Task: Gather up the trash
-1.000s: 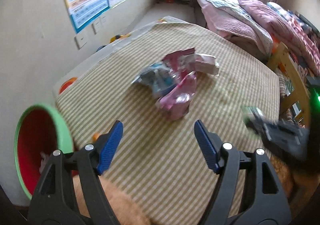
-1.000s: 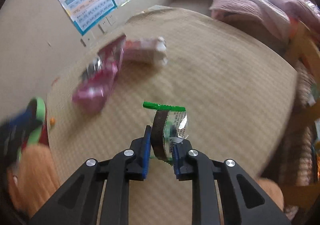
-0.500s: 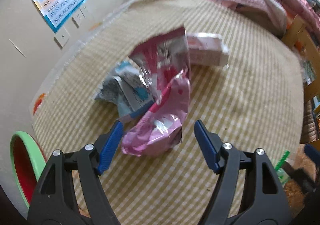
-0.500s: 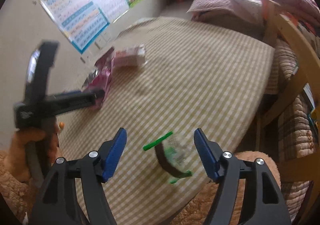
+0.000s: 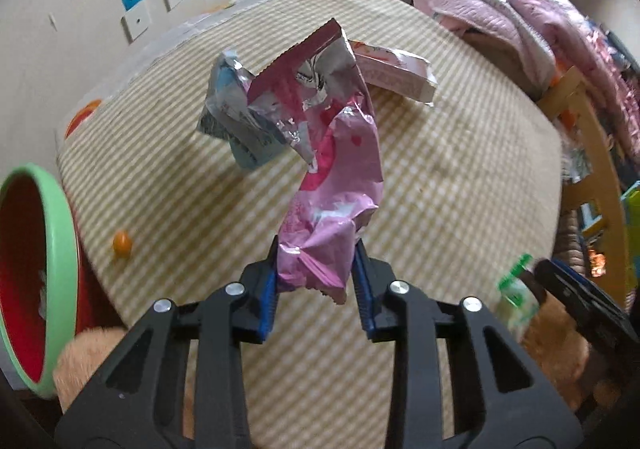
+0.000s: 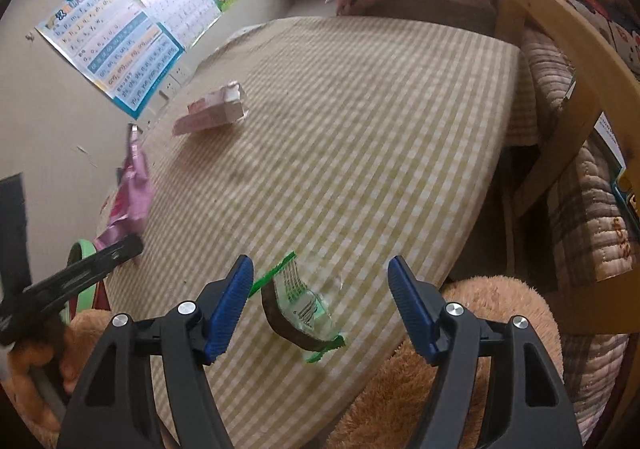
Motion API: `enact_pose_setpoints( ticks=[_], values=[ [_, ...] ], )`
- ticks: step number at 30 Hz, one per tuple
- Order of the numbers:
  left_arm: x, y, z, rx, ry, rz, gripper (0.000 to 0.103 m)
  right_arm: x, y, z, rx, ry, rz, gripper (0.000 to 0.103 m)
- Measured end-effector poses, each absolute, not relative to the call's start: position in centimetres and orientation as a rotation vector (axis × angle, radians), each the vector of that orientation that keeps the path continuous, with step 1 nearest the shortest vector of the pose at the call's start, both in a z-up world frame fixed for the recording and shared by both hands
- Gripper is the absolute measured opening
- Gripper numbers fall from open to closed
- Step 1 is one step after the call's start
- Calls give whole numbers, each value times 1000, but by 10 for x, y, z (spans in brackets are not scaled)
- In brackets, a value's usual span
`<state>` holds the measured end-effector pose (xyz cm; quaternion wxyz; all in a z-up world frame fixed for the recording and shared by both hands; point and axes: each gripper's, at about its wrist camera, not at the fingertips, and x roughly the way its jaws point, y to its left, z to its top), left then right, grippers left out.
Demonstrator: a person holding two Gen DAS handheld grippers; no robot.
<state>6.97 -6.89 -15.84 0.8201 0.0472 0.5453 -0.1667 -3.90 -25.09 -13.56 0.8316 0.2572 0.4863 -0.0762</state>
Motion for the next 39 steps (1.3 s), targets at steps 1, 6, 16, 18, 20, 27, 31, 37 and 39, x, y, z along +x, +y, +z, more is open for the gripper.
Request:
enact_pose_setpoints(
  ticks=[1,6,16,18,20,27,31,37,39],
  values=[
    [66,-69,-158,93,1164,-364,31,-39,-251,-135,546,1034,-160,68],
    [54,-72,-159,76,1160,-392,40,-45,-254,-131,539,1053,-157,71],
    [42,-57,-159,16,1174,-415,55,-54,-257,-135,542,1103,-152,72],
    [43,-55,-157,8,1171,-408,56,-51,-252,-137,516,1119,-146,72],
    [43,-53,-154,4,1160,-409,61,-47,-247,-138,491,1127,-139,72],
    [35,-57,-149,30,1151,-429,68,-25,-227,-152,391,1178,-120,73],
    [36,-62,-146,59,1130,-414,71,-23,-218,-153,315,1191,-138,65],
    [48,-84,-140,104,1093,-419,71,-31,-227,-148,375,1145,-117,24],
    [57,-97,-147,135,1105,-408,71,-35,-226,-142,376,1105,-112,23]
  ],
)
